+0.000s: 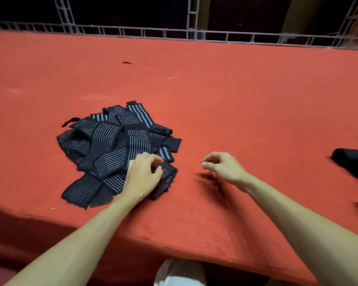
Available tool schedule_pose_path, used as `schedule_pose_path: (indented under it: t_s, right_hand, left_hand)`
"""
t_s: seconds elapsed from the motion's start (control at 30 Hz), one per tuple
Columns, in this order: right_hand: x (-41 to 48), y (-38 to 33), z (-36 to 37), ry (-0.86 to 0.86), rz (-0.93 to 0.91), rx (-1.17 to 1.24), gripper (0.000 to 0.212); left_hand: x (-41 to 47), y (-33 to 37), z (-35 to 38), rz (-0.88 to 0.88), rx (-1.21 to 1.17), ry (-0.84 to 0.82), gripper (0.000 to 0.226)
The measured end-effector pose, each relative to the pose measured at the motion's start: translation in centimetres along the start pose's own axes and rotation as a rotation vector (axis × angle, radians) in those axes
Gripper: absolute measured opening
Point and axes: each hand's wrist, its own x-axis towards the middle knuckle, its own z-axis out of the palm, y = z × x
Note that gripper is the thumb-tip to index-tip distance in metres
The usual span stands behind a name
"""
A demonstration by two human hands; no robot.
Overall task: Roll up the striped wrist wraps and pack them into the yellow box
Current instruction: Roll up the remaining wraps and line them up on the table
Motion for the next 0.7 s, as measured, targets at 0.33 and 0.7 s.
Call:
schedule_pose_path:
  t_s: [0.33, 0.7]
  right_hand:
    - [4.0, -0.8, 6.2, -0.067, 0.03, -0.08, 0.003]
    - [2.7, -4.8, 5.0, -0.068, 0.073, 0.32, 0.018]
  left_hand:
    - [1.3, -7.4, -1.4, 0.24, 0.222, -0.119, 0.038]
    - [2.6, -1.6, -2.6, -0.046, -0.313, 0.059, 0.014]
